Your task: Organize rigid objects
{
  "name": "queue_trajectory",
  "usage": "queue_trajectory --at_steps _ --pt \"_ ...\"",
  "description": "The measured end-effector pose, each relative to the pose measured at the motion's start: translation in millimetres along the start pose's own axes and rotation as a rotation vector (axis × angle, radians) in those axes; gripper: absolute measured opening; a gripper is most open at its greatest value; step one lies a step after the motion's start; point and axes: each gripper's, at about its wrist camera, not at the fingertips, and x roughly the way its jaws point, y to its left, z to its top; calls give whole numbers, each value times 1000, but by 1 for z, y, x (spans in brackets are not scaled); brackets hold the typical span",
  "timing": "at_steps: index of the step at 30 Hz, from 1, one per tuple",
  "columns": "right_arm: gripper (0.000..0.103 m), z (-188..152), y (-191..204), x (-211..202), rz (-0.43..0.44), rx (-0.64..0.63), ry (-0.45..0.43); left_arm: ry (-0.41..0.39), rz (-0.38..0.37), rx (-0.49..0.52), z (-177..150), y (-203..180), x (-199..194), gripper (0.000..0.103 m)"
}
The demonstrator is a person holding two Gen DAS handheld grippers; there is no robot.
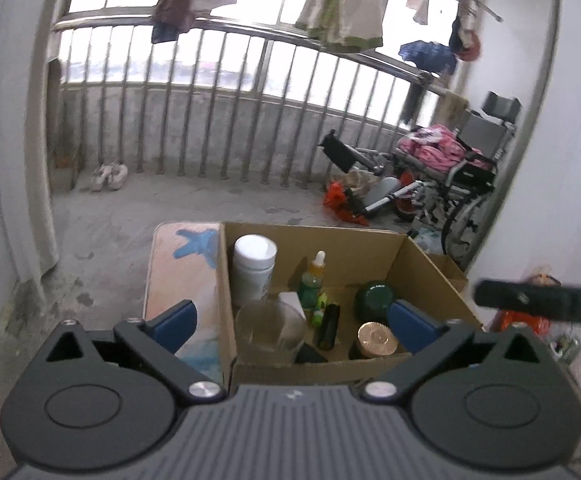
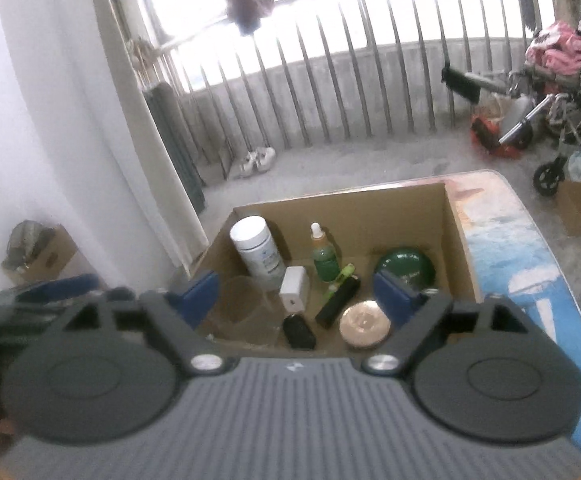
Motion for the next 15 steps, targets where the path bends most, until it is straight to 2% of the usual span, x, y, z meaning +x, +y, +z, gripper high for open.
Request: queue_trajectory --at_steps 3,6,8,10,13,15 --pt "97 -16 4 -20 -22 0 -29 19 53 -30 -6 -1 -5 103" --pt "102 -26 5 -35 -59 -18 -34 61 99 -15 -10 -9 -4 103" --pt "102 -33 7 -45 -105 -46 -40 77 119 4 -14 -15 -4 103" --pt "102 -39 6 -52 -142 -69 -38 87 173 15 -15 -22 -2 103" --pt "102 -46 0 -57 -148 -65 -27 76 223 50 -16 -34 3 103" --pt "102 -50 -6 -55 -145 -49 -14 105 225 85 -15 -40 11 103"
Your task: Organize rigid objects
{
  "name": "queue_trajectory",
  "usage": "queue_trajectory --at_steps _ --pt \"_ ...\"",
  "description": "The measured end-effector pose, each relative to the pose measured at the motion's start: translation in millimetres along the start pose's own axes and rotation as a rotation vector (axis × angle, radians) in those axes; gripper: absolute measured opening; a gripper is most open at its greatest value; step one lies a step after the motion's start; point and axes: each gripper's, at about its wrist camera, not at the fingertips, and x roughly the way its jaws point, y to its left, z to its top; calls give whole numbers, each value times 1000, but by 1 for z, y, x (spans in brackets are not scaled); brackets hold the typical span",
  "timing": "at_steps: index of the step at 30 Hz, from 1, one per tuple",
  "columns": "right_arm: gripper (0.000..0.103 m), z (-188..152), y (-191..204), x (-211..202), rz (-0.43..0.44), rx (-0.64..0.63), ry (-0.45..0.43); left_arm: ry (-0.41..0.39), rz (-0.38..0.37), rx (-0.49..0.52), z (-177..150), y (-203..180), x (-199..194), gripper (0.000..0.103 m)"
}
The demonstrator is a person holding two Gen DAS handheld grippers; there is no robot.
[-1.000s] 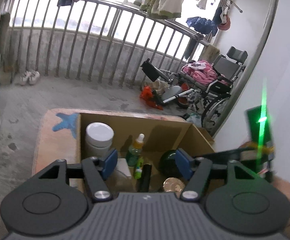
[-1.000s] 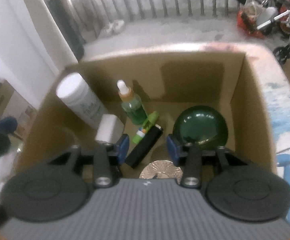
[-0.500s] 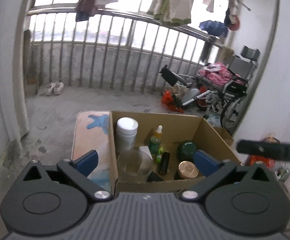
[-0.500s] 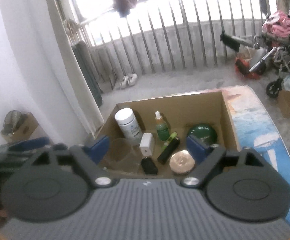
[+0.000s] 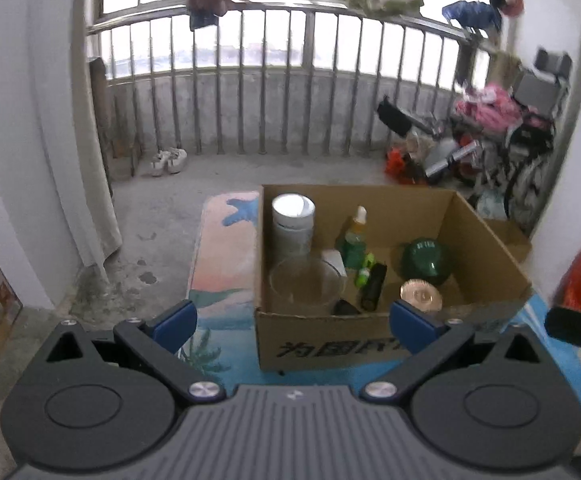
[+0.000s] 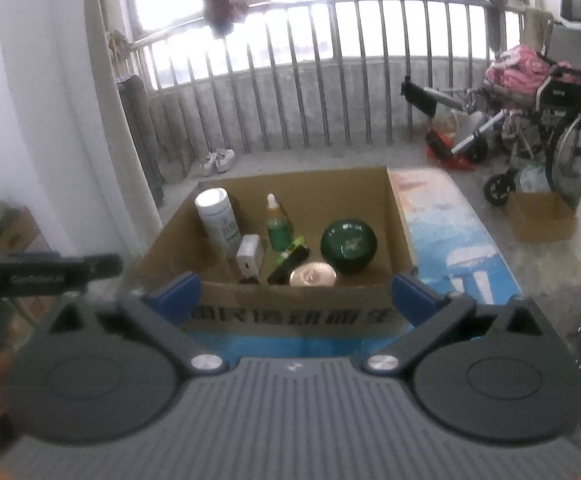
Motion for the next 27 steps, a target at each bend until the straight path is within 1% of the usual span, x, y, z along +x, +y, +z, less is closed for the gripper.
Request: queue_trajectory --at_steps 1,4,6,10,15,17,21,27 --pt "102 0 -2 2 -2 3 5 7 3 4 0 -3 3 103" --pt "102 1 -8 14 -30 23 17 -4 40 -43 -2 -8 12 103" --pt "102 2 -11 25 -47 23 34 -5 42 -60 -1 -10 18 103" --pt "102 7 -10 47 -64 -4 58 10 67 -33 1 -20 29 103" --pt "102 15 -4 76 -86 -87 78 18 81 5 5 -32 38 103" --pt "102 16 -2 86 -83 -106 85 19 102 16 5 -35 41 103" --pt "102 17 -4 100 -77 -108 96 35 102 20 8 -35 48 103" --pt "102 12 -8 109 -78 -97 105 40 100 21 8 -36 49 102"
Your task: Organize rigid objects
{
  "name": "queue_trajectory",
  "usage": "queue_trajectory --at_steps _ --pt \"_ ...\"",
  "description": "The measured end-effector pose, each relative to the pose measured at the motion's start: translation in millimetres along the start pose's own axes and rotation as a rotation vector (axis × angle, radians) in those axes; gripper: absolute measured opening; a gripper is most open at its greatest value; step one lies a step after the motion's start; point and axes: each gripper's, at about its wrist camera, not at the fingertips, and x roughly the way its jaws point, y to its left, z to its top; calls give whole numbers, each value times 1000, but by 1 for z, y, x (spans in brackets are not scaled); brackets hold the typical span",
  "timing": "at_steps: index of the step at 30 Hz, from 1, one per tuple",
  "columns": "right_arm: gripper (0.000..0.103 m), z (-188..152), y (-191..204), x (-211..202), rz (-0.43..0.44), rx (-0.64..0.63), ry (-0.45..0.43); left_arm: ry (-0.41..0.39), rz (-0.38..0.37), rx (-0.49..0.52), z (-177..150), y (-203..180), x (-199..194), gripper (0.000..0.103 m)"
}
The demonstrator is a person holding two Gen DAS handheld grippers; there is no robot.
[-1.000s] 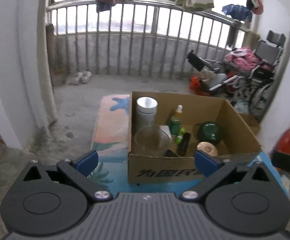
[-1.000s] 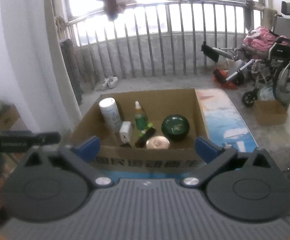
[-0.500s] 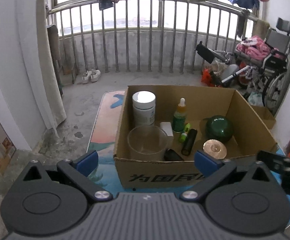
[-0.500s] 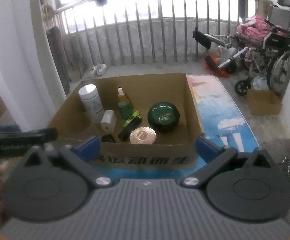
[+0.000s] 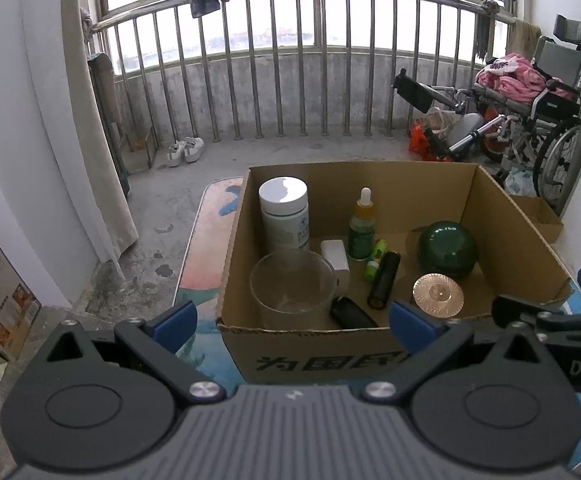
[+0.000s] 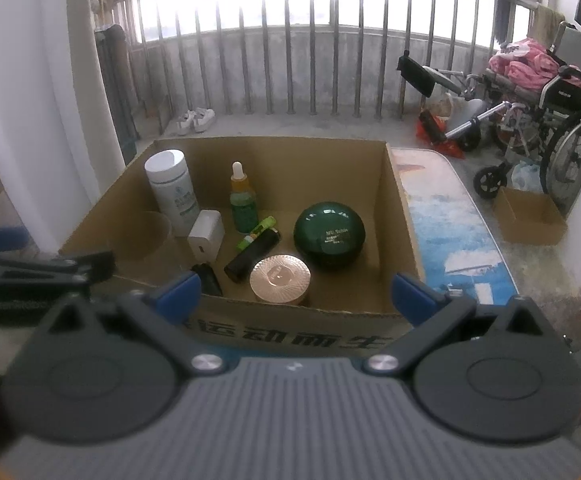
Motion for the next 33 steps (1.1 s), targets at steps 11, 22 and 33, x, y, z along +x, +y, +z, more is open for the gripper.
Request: queue_trajectory --at_steps 11,22,33 --pt "102 -6 0 3 13 14 7 7 5 -6 -3 1 3 102" --pt "102 -7 -3 8 16 38 25 35 -5 -14 -5 5 5 102" --pt "102 -11 -3 7 25 48 33 45 -7 -15 -5 6 3 102"
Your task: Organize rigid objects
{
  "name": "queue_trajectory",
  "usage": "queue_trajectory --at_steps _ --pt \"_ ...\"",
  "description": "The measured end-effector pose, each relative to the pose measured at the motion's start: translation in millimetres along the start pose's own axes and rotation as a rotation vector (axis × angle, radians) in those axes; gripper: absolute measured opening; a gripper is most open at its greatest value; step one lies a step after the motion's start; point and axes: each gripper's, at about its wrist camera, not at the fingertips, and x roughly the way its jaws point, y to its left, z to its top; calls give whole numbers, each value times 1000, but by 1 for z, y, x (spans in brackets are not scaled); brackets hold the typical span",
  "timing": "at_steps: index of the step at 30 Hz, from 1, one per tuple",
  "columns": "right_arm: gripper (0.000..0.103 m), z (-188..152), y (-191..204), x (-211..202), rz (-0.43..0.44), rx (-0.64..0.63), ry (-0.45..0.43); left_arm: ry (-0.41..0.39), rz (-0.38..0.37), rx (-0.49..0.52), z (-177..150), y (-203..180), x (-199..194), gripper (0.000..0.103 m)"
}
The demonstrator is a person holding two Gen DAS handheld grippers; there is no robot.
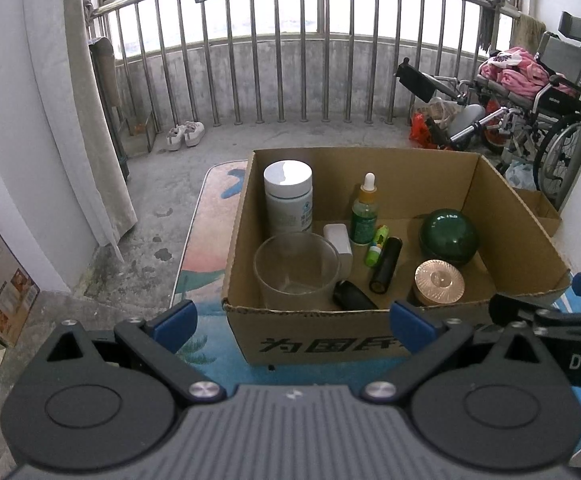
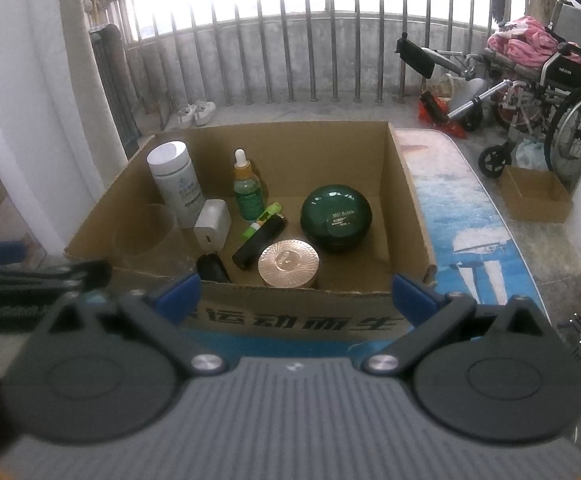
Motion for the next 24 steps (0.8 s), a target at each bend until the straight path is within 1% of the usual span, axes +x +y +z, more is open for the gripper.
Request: queue_trajectory --at_steps 24 --pt "102 -2 1 -3 5 -1 7 5 -2 -2 -1 1 -1 102"
